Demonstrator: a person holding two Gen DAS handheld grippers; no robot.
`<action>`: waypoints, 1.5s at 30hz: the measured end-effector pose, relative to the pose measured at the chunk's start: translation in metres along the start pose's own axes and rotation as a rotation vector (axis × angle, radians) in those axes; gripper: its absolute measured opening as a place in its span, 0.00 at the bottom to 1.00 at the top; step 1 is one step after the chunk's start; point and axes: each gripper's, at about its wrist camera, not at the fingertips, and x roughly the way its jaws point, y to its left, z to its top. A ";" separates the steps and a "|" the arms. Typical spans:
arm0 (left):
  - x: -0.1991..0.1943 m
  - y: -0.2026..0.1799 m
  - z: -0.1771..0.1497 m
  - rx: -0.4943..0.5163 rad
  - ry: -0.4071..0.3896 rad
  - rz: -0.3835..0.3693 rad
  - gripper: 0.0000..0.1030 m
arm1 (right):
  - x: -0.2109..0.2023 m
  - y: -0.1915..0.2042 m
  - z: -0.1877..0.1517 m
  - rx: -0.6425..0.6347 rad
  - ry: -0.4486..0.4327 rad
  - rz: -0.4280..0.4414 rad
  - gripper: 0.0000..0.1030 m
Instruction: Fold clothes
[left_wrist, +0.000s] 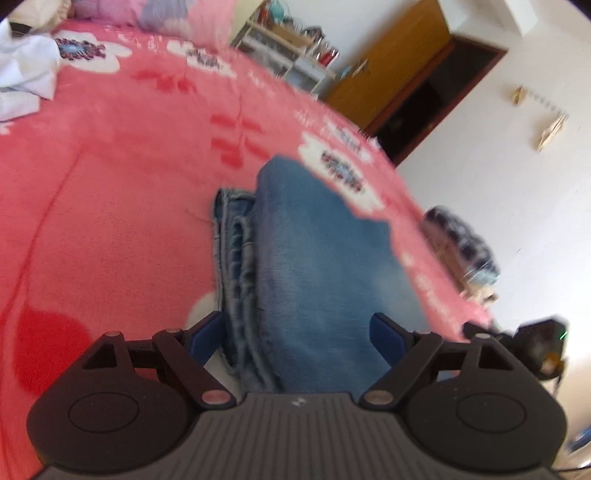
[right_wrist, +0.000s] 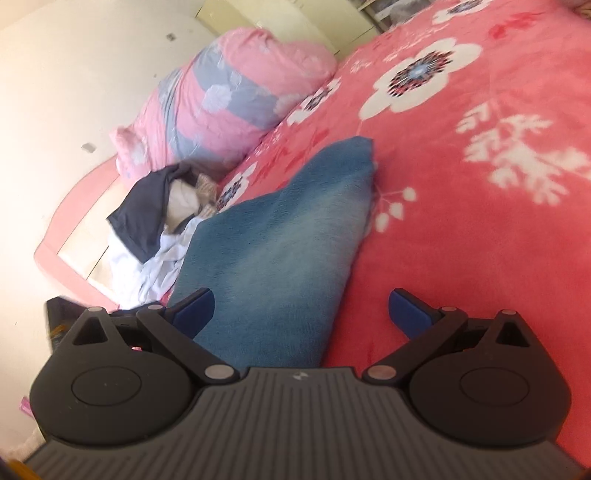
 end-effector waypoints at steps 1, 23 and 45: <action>0.006 0.005 0.004 -0.015 0.016 -0.018 0.84 | 0.006 0.000 0.005 -0.007 0.020 0.006 0.98; 0.051 0.042 0.031 -0.134 0.112 -0.243 0.71 | 0.066 -0.045 0.049 0.203 0.217 0.166 0.39; 0.014 -0.009 0.020 -0.190 0.048 -0.131 0.43 | 0.047 0.002 0.047 0.132 0.139 0.100 0.25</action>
